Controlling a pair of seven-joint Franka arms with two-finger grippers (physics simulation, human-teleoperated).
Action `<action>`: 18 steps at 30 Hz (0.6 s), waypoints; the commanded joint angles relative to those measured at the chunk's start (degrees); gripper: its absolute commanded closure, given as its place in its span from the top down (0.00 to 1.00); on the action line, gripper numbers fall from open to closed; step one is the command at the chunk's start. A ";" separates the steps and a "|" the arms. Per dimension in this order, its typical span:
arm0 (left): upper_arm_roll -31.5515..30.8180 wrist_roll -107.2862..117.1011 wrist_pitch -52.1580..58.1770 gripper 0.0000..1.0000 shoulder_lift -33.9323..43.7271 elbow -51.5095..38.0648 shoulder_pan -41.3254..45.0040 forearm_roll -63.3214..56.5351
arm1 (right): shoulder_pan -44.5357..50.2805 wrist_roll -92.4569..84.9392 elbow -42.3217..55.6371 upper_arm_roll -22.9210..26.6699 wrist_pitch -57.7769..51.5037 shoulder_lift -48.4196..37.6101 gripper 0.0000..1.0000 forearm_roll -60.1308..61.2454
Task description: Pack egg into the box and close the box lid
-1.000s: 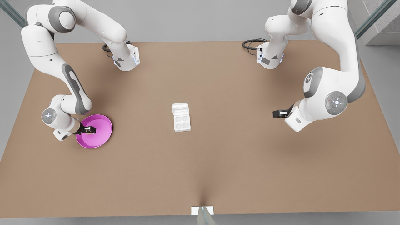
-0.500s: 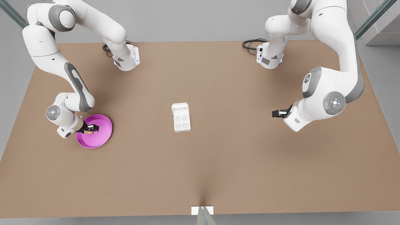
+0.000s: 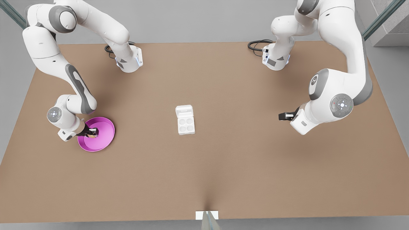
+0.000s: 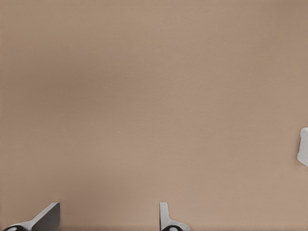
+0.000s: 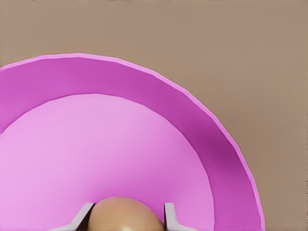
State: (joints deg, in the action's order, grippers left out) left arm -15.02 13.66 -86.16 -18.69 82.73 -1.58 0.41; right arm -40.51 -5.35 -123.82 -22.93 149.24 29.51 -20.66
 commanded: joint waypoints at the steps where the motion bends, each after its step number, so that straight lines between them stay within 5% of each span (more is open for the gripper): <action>1: -0.10 0.22 0.03 1.00 0.05 -0.03 0.00 -0.15 | 0.07 -0.19 -0.10 -0.01 0.35 -0.16 0.59 0.00; 10: -0.01 0.22 0.03 1.00 0.05 0.06 0.00 -0.15 | 2.54 1.65 0.43 -0.71 -4.31 -3.15 0.59 0.80; 18: -0.10 0.31 0.03 1.00 0.05 -0.03 0.00 -0.15 | 20.54 7.45 3.50 3.41 -8.88 -5.34 0.59 12.92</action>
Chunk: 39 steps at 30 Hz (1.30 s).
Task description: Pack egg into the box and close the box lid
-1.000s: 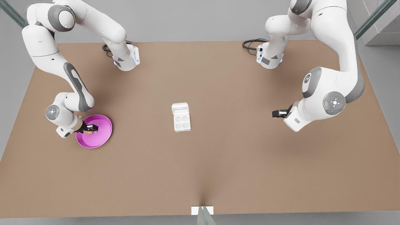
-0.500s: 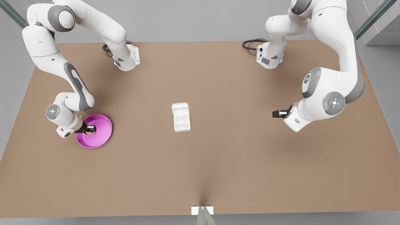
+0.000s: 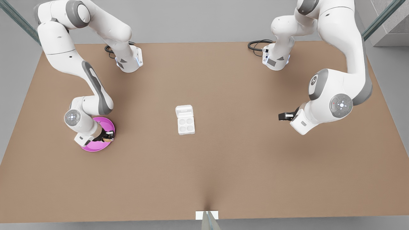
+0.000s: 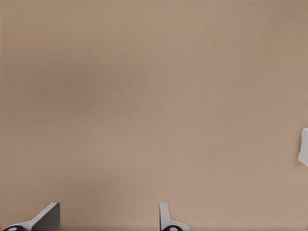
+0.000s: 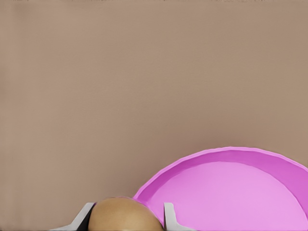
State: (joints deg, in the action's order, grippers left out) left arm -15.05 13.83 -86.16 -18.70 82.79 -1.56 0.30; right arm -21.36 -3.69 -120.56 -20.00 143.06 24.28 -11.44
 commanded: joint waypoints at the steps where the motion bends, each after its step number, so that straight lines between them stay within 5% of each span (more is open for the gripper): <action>1: 0.02 0.06 0.03 1.00 0.07 0.01 -0.02 -0.04 | 6.32 6.94 0.33 3.30 -2.87 -0.55 0.59 6.78; 5: -0.07 0.14 0.03 1.00 0.07 0.01 0.06 -0.04 | 25.57 10.54 4.46 15.16 -6.30 -0.46 0.59 15.49; 8: 0.02 0.06 0.11 1.00 -0.20 -0.08 0.15 -0.12 | 32.17 15.73 8.15 16.22 -11.22 0.41 0.59 16.63; 12: 0.02 0.14 0.03 1.00 -0.28 -0.08 0.33 -0.12 | 50.80 17.84 9.73 28.52 -12.80 0.77 0.59 23.84; 17: 0.02 0.06 0.03 1.00 -0.28 -0.17 0.24 -0.12 | 62.40 22.76 13.51 33.53 -15.88 2.96 0.60 27.44; 33: 0.02 0.14 0.11 1.00 -0.28 -0.08 0.33 -0.12 | 70.67 33.66 23.09 33.80 -19.31 11.84 0.61 30.43; 34: 0.02 0.14 0.11 1.00 -0.28 -0.08 0.33 -0.12 | 70.40 33.66 22.92 33.80 -19.13 12.02 0.63 30.34; 35: 0.02 0.14 0.11 1.00 -0.28 -0.08 0.33 -0.12 | 70.31 33.57 22.65 33.71 -18.96 11.93 1.00 30.17; 39: 0.02 0.14 0.11 1.00 -0.28 -0.08 0.33 -0.12 | 70.93 33.92 19.66 31.86 -19.04 9.99 1.00 30.43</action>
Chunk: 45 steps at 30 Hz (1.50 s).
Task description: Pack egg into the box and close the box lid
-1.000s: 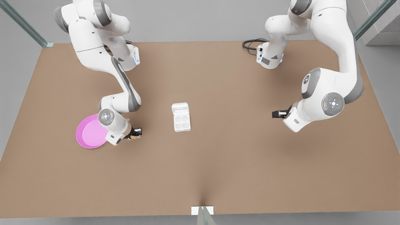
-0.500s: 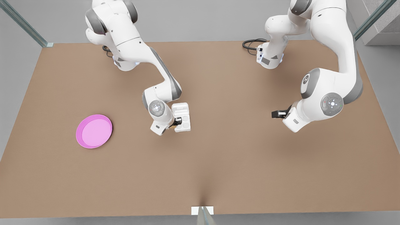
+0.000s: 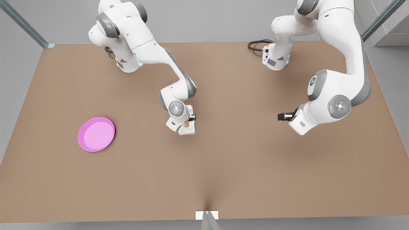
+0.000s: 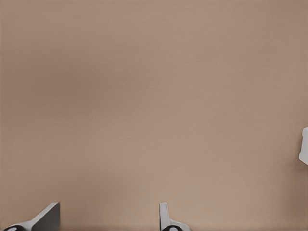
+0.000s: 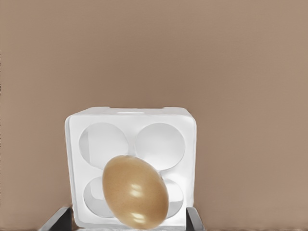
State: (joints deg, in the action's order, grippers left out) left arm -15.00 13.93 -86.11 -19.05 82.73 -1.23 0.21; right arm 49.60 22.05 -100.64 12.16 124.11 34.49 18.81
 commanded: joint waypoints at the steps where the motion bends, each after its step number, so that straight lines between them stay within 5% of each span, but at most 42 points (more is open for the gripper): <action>1: -0.03 0.04 0.06 1.00 0.07 -0.03 0.00 -0.04 | -0.29 8.10 -0.44 -0.29 -0.10 -0.39 1.00 0.18; 4: -0.03 0.04 0.06 1.00 0.07 -0.29 0.09 -0.04 | -10.75 4.59 -6.59 -3.01 -0.18 -8.73 1.00 -3.42; 7: -0.20 1.01 0.15 1.00 0.16 -0.29 0.17 0.05 | -39.75 -4.29 -11.16 -18.66 -2.21 -15.24 1.00 -15.38; 11: -1.96 39.31 -0.89 1.00 -0.28 -6.44 28.73 0.40 | -51.27 -14.04 -7.56 -18.22 -3.44 -15.15 1.00 -25.66; 13: -1.87 51.54 -8.46 1.00 -3.62 -6.62 40.68 0.05 | -54.17 -21.87 3.95 -18.14 -19.60 -14.89 1.00 -26.10; 15: -1.52 60.94 -11.35 1.00 -7.31 -7.49 45.79 -0.03 | -56.37 -27.22 13.62 -18.40 -31.21 -16.38 1.00 -26.10; 18: -1.35 69.30 -22.08 1.00 -16.10 -7.94 49.04 -5.22 | -54.71 -29.52 14.68 -17.26 -31.56 -21.92 1.00 -24.96; 19: -1.35 69.30 -22.26 1.00 -18.83 -7.94 48.87 -7.68 | -51.71 -29.96 16.34 -14.36 -32.70 -21.74 1.00 -24.87; 28: -0.73 69.03 -29.55 1.00 -28.32 -7.94 48.69 -14.45 | -51.62 -29.69 23.03 -17.08 -30.68 -19.37 1.00 -20.39; 38: -0.47 60.95 -29.38 1.00 -29.02 -10.66 40.78 -14.54 | -49.69 -29.34 22.68 -17.26 -29.54 -18.05 1.00 -24.70; 41: -0.91 51.38 -20.51 1.00 -25.08 -11.19 33.32 -14.36 | -49.69 -29.34 22.68 -17.26 -29.54 -17.97 1.00 -24.70; 45: -1.35 21.06 -1.52 1.00 -8.90 -11.01 13.71 -13.40 | -49.69 -29.34 22.68 -17.17 -29.54 -17.97 1.00 -24.70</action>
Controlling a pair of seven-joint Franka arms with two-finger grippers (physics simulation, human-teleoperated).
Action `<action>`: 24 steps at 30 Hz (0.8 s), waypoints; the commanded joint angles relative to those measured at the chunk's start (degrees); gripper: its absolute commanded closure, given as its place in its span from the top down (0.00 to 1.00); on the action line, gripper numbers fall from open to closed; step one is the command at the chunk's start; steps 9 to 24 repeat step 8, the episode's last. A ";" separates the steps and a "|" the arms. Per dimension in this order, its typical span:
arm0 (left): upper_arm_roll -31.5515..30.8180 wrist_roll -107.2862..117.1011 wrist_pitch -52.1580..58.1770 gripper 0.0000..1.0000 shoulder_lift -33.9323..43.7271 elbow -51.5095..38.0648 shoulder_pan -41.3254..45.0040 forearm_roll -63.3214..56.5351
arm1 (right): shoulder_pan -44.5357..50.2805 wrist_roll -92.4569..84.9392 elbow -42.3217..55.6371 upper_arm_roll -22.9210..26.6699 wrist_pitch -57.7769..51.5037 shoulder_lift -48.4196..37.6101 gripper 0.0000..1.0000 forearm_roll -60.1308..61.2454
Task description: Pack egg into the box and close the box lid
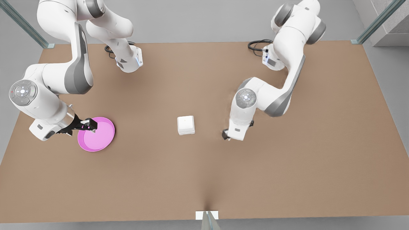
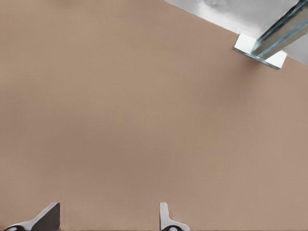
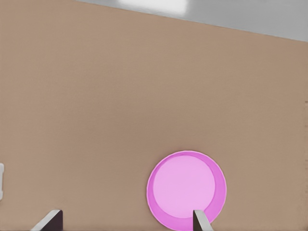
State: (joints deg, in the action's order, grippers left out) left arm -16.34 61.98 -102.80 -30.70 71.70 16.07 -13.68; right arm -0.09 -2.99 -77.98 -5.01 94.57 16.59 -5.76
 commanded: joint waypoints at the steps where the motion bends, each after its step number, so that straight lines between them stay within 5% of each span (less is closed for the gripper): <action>1: -1.93 -30.41 17.19 1.00 4.07 0.46 -7.35 0.67 | 0.00 -4.31 0.10 0.00 0.00 -0.07 1.00 -0.13; 2: -0.47 -46.13 21.05 1.00 5.73 0.11 -9.22 4.27 | 0.00 -4.31 0.10 0.00 0.00 -0.07 1.00 -0.05; 3: 12.38 -58.02 21.33 1.00 12.23 3.62 -6.66 14.47 | 0.00 -4.31 0.10 0.00 0.00 -0.07 1.00 -0.13; 4: 12.30 -57.67 15.53 1.00 18.74 12.58 -7.36 14.38 | 0.00 -4.31 0.10 0.00 0.00 0.02 1.00 -0.05; 24: 9.75 -57.76 15.52 1.00 16.55 10.74 -9.56 14.12 | 0.00 -4.31 0.10 0.00 0.00 0.02 1.00 -0.13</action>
